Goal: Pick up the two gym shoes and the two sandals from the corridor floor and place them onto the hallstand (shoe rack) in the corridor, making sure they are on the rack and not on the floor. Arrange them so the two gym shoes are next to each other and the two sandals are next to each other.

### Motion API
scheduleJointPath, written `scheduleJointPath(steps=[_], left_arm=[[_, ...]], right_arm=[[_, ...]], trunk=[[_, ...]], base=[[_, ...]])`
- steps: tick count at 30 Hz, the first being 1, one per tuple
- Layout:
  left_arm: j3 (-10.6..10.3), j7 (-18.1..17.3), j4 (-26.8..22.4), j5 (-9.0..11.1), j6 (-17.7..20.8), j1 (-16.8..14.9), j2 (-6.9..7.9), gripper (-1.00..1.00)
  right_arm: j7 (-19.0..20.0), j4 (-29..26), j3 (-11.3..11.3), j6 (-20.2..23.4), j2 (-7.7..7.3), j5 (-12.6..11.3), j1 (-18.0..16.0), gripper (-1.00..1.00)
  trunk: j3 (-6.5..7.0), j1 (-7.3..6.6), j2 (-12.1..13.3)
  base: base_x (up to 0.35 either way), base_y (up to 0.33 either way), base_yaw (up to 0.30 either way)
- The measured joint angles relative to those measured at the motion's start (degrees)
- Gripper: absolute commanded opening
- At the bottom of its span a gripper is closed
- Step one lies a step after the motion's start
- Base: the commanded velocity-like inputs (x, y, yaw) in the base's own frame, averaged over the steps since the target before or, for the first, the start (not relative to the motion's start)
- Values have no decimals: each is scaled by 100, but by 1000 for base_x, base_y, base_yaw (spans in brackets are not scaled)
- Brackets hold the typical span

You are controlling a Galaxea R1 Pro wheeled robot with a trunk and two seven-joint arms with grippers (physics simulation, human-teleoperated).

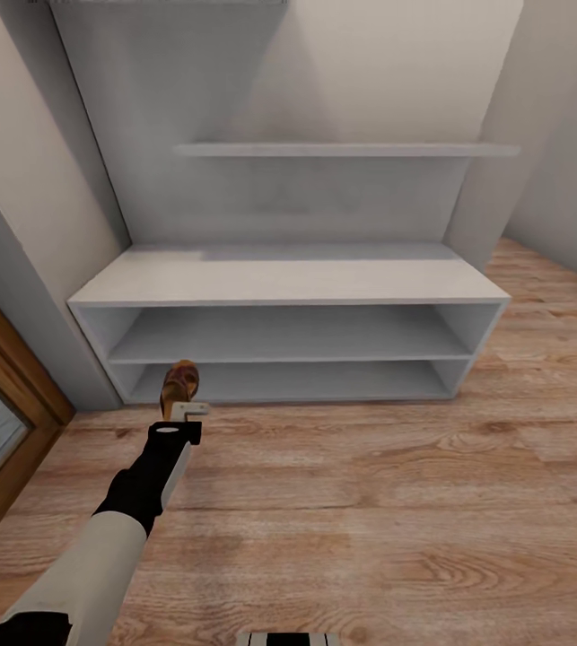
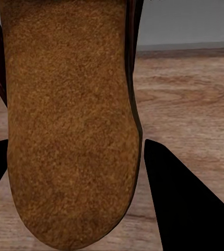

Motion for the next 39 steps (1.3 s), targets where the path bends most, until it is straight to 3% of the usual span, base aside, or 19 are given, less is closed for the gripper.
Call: scheduleJointPath(steps=[7,25,39], left_arm=[[-1,1,-3,-1,-2,-9,-2,-100],[7,2,-2,-2,6,-32,21,-100],[7,3,-5,-1,8,-32,23,-100]], right_arm=[[-3,-1,0,0,0,3,0,-100],[-3,8,3,0,0,8,0,-100],[-3,13,10,0,0,8,0,-100]], trunk=[[11,-2,0],[11,-3,0],[11,-3,0]], base=[[138,0,0],[313,1,0],[320,135,0]])
